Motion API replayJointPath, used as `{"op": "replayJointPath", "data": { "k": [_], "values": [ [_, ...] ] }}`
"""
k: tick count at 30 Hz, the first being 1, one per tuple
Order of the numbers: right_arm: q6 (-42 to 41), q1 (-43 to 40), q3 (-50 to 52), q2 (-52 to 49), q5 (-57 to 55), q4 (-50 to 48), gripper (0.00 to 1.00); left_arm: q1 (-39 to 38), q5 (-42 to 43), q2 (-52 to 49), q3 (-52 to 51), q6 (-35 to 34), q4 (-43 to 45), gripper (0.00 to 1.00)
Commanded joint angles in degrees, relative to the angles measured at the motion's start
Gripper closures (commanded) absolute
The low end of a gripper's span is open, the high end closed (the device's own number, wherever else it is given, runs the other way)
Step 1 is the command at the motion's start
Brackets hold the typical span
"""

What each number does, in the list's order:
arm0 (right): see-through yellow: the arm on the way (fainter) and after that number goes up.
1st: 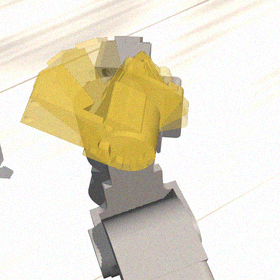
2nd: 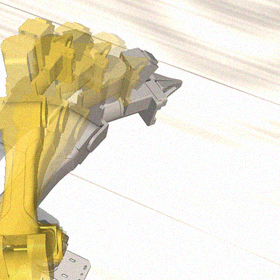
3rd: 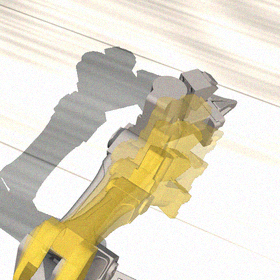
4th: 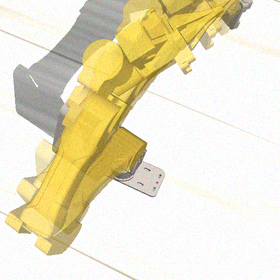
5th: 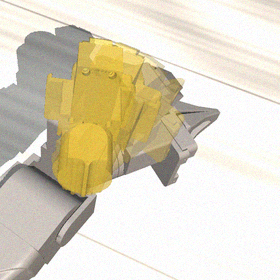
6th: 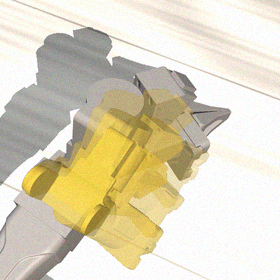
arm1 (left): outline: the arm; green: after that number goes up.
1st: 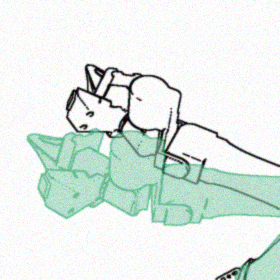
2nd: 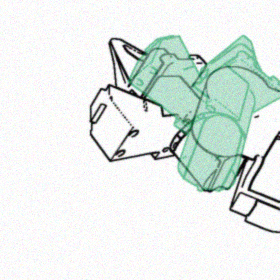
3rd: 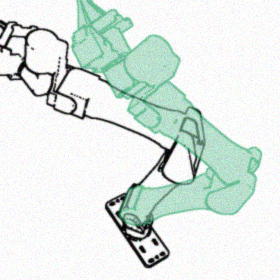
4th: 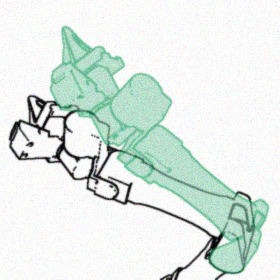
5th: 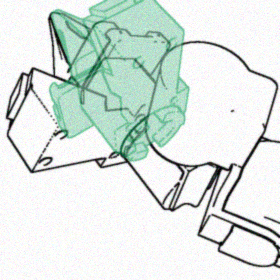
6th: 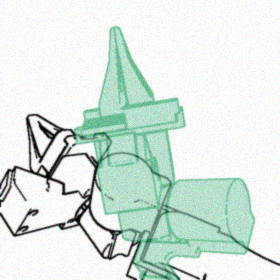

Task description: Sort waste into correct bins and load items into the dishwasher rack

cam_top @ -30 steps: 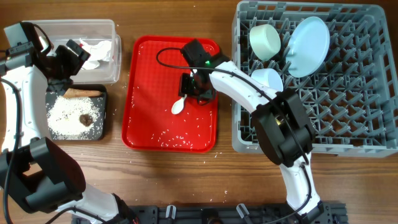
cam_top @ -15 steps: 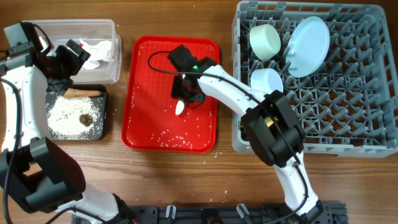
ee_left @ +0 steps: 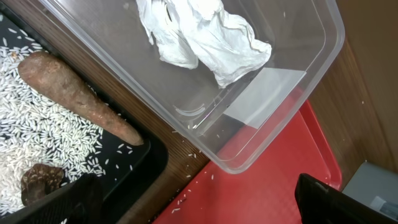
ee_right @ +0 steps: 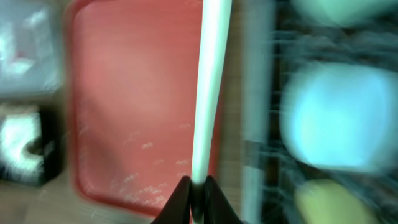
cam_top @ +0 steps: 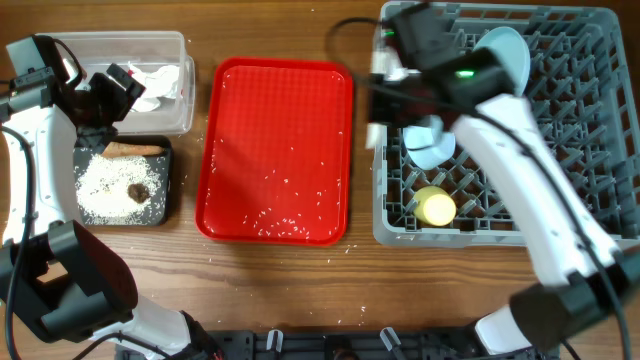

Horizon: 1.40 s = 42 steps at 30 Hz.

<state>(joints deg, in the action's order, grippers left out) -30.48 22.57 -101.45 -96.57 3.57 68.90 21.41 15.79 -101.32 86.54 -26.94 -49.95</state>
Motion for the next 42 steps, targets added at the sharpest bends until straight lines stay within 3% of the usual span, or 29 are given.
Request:
{"op": "replayJointPath", "data": {
  "k": [1,4,9,14,18,20,22,23,25,31,35,42],
  "values": [
    [-14.6,-7.7,-0.1,3.1,-15.0,6.3,0.96,0.3,0.2,0.2,0.8,-0.5,0.0,0.0],
    [-24.7,-15.4,1.4,3.0,-20.9,12.5,0.96,0.3,0.2,0.2,0.8,-0.5,0.0,0.0],
    [-34.2,-23.0,11.7,3.0,-21.4,10.8,0.96,0.3,0.2,0.2,0.8,-0.5,0.0,0.0],
    [-37.1,-23.0,23.3,3.0,-20.2,-0.2,0.96,0.3,0.2,0.2,0.8,-0.5,0.0,0.0],
    [-36.9,-23.0,23.6,3.1,-19.8,-0.8,0.92,0.3,0.2,0.2,0.8,-0.5,0.0,0.0],
    [-32.1,-23.0,23.6,4.0,-16.7,-2.6,0.89,0.3,0.2,0.2,0.8,-0.5,0.0,0.0],
    [-27.6,-23.0,23.6,6.7,-14.6,-4.7,0.75,0.3,0.2,0.2,0.8,-0.5,0.0,0.0],
    [-26.1,-23.0,23.6,8.9,-14.6,-5.0,0.51,0.3,0.2,0.2,0.8,-0.5,0.0,0.0],
    [-22.8,-23.0,23.6,12.5,-14.6,-5.1,0.31,0.3,0.2,0.2,0.8,-0.5,0.0,0.0],
    [1.1,-23.0,23.6,26.2,-4.1,-5.7,0.01,0.3,0.2,0.2,0.8,-0.5,0.0,0.0],
    [3.4,-23.0,23.6,34.8,6.8,-4.8,0.0,0.3,0.2,0.2,0.8,-0.5,0.0,0.0],
    [3.4,-23.0,23.6,35.6,6.4,-4.5,0.0,0.3,0.2,0.2,0.8,-0.5,0.0,0.0]
  ]
}}
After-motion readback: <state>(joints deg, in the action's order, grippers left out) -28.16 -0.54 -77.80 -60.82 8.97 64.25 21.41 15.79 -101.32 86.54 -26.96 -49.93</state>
